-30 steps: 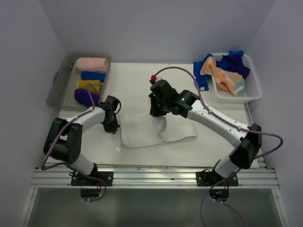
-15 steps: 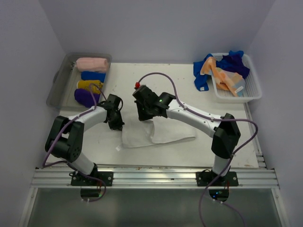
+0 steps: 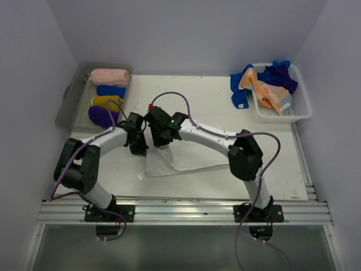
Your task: Roll the towels
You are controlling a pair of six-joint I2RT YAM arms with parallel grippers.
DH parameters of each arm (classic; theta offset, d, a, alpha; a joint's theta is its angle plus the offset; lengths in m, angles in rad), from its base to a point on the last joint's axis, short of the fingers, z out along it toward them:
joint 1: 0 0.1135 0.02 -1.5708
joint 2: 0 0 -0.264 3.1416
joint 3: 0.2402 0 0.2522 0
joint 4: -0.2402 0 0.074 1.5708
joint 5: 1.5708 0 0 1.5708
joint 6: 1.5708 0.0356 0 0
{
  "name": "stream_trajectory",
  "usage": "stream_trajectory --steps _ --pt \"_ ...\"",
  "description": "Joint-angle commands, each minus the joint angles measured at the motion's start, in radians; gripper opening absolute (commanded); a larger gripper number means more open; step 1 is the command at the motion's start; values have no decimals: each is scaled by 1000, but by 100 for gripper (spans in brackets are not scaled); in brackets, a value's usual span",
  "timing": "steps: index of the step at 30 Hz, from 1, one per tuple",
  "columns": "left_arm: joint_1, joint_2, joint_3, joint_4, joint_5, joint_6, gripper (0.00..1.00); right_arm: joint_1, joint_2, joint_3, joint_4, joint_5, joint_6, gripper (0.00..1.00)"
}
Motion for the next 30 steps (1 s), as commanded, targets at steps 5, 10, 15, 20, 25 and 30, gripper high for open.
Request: stream_trajectory --steps 5,10,15,20,25,30 --pt "4 19 -32 10 -19 7 0 24 68 76 52 -58 35 5" --pt "8 7 -22 -11 -30 9 0 24 42 59 72 -84 36 42" --pt "39 -44 15 -68 -64 24 0 22 -81 6 71 -28 24 50" --pt "67 -110 82 -140 -102 33 0 -31 -232 -161 95 25 30 49" --pt "53 -154 151 -140 -84 53 2 -139 -323 -368 118 -6 61 45" --pt "-66 -104 262 -142 -128 62 4 -289 -435 -511 125 -3 42 43"
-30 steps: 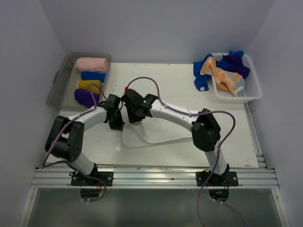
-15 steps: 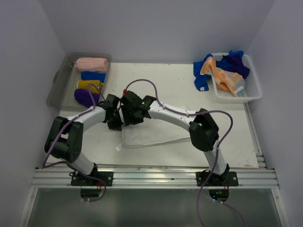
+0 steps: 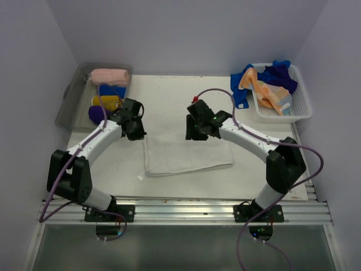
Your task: Roll the towels
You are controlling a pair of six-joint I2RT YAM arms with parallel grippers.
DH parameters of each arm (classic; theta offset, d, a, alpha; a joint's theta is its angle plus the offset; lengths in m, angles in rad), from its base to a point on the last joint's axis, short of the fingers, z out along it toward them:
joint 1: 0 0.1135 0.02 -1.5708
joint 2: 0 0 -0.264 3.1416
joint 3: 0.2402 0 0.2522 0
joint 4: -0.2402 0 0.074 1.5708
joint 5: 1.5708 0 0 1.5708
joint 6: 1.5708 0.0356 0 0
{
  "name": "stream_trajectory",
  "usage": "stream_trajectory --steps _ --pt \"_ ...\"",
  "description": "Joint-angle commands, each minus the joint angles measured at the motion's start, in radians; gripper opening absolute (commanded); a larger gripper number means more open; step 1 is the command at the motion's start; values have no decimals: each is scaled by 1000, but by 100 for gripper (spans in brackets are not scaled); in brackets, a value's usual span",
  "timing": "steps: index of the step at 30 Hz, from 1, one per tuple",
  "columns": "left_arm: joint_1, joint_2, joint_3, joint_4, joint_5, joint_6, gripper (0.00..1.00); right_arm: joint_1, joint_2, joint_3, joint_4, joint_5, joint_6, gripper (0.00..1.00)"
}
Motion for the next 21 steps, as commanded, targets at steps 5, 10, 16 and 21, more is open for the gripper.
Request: stream_trajectory --steps 5,10,16,21 --pt "-142 137 126 46 -15 18 5 -248 -122 -158 6 -1 -68 41" --pt "-88 238 59 143 3 29 5 -360 -34 -111 3 -30 -150 32" --pt "-5 329 14 175 60 44 3 -431 122 -2 15 -72 -189 26" --pt "-11 275 43 158 60 58 3 -459 271 37 24 -79 -203 22"
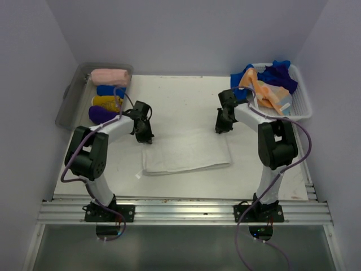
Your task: Roll the towels
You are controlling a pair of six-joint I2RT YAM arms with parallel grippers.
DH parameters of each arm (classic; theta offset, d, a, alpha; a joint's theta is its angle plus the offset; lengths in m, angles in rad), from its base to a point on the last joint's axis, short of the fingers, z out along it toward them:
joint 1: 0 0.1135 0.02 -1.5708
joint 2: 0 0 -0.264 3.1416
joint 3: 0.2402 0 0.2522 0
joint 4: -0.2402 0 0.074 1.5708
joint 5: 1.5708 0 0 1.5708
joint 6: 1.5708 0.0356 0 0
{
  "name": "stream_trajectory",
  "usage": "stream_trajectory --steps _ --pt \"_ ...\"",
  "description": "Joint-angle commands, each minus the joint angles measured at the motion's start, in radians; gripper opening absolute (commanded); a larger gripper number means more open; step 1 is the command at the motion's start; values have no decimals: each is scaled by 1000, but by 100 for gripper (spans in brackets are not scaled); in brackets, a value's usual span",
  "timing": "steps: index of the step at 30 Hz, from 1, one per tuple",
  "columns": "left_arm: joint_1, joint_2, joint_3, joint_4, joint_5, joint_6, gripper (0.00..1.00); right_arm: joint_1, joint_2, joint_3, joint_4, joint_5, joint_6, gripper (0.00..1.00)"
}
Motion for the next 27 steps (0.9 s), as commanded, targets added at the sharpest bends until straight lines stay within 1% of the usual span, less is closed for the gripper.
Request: stream_trajectory --steps 1,2,5,6,7,8,9,10,13,15,16,19,20,23,26,27 --pt "0 -37 6 -12 -31 46 3 -18 77 45 14 -34 -37 21" --pt "-3 -45 15 -24 -33 57 3 -20 82 45 -3 -36 -38 20" --pt "-28 -92 52 -72 -33 80 4 -18 6 -12 24 -31 -35 18" --pt "-49 -105 68 -84 -31 84 4 -20 -36 -33 38 -15 -37 19" --pt "-60 -115 71 -108 -33 87 4 -17 -118 -79 48 10 -37 20" --pt "-72 -135 74 -119 -36 89 4 -17 -168 -104 49 27 -32 22" --pt "-98 -144 75 -138 -42 86 4 -15 -209 -130 57 27 -31 23" --pt "-109 -152 74 -142 -48 80 4 -6 -284 -182 63 28 -31 24" --pt "-136 -181 48 -146 -36 34 4 25 -373 -263 35 36 -12 24" --pt "-149 -191 20 -130 -31 22 5 40 -401 -314 41 21 26 24" --pt "-155 -189 -15 -114 -31 17 5 58 -409 -373 54 -5 38 24" --pt "-155 -155 -63 -104 -31 32 4 91 -386 -467 107 -13 72 25" --pt "-155 -143 -70 -106 -31 40 5 91 -342 -477 124 -19 73 24" --pt "-155 -149 -72 -119 -68 51 5 91 -305 -468 97 27 58 21" --pt "-153 -154 -31 -164 -108 61 5 94 -366 -432 34 68 47 20" --pt "-155 -155 4 -196 -117 66 5 97 -431 -414 20 94 50 20"
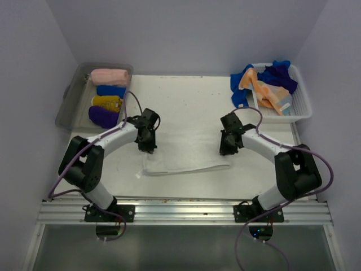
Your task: Roll the towels
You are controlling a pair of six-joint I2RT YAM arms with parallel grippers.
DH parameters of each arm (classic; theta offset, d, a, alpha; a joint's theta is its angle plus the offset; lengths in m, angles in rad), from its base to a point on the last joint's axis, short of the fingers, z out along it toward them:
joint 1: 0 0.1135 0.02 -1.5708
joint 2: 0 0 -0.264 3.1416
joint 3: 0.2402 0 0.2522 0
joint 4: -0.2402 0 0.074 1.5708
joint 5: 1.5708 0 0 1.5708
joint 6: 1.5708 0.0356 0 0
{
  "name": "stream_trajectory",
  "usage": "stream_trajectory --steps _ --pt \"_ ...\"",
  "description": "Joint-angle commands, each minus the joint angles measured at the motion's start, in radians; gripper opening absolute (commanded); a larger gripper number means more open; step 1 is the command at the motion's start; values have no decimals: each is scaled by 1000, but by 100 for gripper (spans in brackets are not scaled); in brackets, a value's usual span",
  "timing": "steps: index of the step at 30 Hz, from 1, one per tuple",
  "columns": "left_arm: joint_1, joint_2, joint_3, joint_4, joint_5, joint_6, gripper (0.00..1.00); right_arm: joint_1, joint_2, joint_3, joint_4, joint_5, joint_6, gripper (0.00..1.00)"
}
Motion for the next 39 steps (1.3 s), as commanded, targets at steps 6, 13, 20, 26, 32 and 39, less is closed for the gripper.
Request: stream_trajectory --steps 6,13,20,26,32,39 --pt "-3 -65 180 -99 -29 36 6 75 -209 79 -139 118 19 24" --pt "-4 -47 68 2 101 53 7 92 -136 -105 4 21 74 23" --pt "-3 6 43 13 92 60 5 96 -167 -16 -86 108 48 23" --pt "-4 -100 161 -59 87 50 9 38 -100 221 -90 141 -65 28" --pt "-23 -108 50 -31 129 4 8 10 176 407 -53 100 -111 26" --pt "-23 -56 -70 64 137 -73 8 -39 369 480 -42 75 -111 24"
